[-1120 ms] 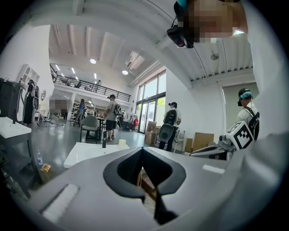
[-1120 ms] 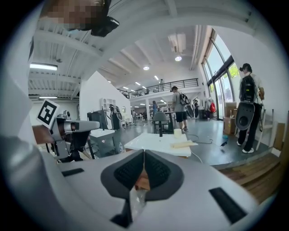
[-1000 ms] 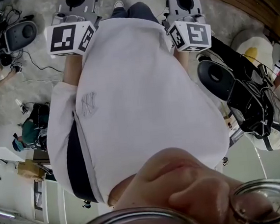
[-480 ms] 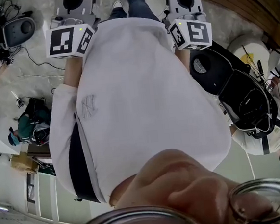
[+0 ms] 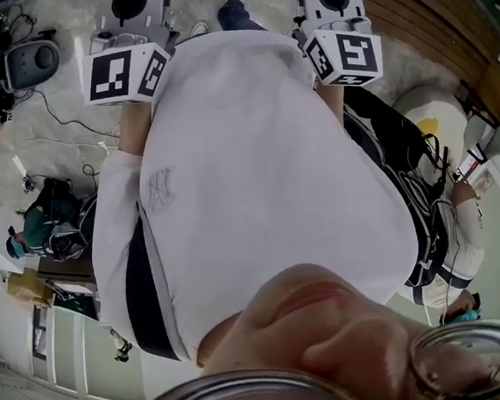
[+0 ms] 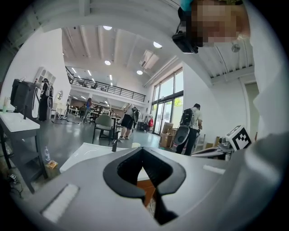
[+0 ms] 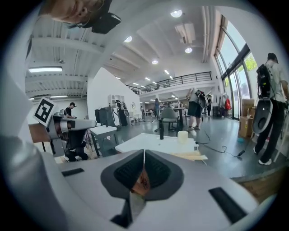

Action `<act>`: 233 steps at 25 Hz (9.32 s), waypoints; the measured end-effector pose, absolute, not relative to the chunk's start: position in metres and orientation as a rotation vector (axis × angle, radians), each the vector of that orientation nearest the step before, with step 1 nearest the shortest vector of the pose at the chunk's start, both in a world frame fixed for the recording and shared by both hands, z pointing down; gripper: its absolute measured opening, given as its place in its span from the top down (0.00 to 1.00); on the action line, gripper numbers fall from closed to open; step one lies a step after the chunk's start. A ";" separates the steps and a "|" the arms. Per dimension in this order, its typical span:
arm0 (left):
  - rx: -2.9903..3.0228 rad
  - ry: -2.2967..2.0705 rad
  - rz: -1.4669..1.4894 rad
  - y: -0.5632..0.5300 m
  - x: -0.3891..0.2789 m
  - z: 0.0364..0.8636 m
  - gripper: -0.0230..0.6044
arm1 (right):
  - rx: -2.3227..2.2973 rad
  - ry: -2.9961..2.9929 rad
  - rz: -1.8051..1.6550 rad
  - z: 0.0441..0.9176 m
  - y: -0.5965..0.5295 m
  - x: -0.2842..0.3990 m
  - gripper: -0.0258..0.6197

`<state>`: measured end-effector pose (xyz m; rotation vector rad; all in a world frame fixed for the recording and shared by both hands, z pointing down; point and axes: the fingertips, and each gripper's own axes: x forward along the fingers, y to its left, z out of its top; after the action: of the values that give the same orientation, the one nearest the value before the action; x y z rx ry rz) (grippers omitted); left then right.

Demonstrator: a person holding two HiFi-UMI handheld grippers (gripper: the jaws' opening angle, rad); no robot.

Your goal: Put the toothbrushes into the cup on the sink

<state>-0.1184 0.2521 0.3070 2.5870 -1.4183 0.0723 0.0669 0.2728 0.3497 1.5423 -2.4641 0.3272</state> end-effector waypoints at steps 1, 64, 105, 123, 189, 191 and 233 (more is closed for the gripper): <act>2.585 -1.424 0.074 0.248 -0.113 0.306 0.96 | 1.540 -2.467 0.326 0.349 0.267 0.073 0.94; 2.672 -1.131 0.082 -0.088 -0.053 0.308 0.96 | 1.598 -2.192 0.284 0.350 -0.017 0.153 0.94; 2.500 -1.348 0.078 -0.173 -0.122 0.335 0.96 | 0.129 -1.782 -0.037 0.547 -0.093 0.083 0.79; 2.396 -1.439 0.103 -0.172 -0.125 0.340 0.96 | -0.144 -1.664 0.088 0.590 -0.074 0.097 0.80; 2.650 -1.073 0.042 -0.121 -0.044 0.303 0.96 | 2.290 -2.854 0.772 0.327 -0.080 0.242 0.94; 2.655 -1.068 0.039 -0.122 -0.042 0.301 0.96 | 2.305 -2.860 0.753 0.323 -0.080 0.245 0.94; 2.530 -1.281 0.027 -0.179 -0.102 0.320 0.96 | 2.079 -3.002 0.597 0.314 -0.233 0.187 0.94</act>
<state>-0.1015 -0.1788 0.3197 2.5298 -1.2813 0.0274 0.1868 -0.2333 0.3138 2.0793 -3.0024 0.5966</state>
